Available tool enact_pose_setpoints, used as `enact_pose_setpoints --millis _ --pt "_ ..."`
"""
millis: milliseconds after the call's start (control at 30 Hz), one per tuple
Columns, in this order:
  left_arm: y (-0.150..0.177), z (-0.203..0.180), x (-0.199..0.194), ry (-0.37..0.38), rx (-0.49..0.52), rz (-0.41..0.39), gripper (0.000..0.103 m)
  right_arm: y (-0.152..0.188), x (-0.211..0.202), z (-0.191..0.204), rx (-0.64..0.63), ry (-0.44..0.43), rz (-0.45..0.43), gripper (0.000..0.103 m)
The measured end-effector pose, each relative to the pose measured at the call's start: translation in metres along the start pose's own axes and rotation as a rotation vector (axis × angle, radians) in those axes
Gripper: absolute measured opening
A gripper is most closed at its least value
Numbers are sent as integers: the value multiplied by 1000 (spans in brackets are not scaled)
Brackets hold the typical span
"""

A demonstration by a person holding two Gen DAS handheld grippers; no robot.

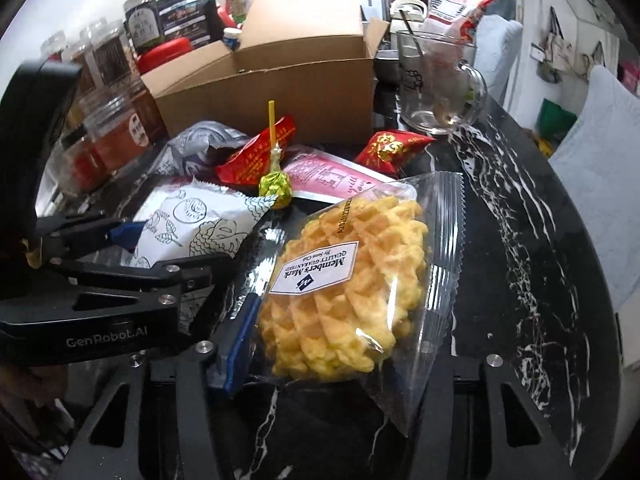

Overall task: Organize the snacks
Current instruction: 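Lift the waffle and bread bag with both tools toward the cardboard box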

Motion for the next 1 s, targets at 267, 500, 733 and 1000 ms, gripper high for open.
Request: enact_pose_setpoints --millis 267,500,733,1000 --pt "3 -2 -19 23 -14 -21 57 -4 -13 3 14 -28 -30 45" --pt "-1 -2 -50 33 -26 -83 57 -12 -38 11 25 -64 -97 43" --pt "-4 -6 -85 24 -29 -162 54 -23 -69 25 2 -86 -183 43" --pt "-8 -5 -103 10 -47 -219 53 -30 -82 38 -31 -105 -234 41"
Point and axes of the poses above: each gripper's, at about its wrist camera, not at the fingertips, and x roughly the way its jaws point, z to its left, y to its underside, the point moved 5 cm from there along x, roughly the way its jaws point, and after that the axes turned 7 degrees about -z, right-handed, at the moved point
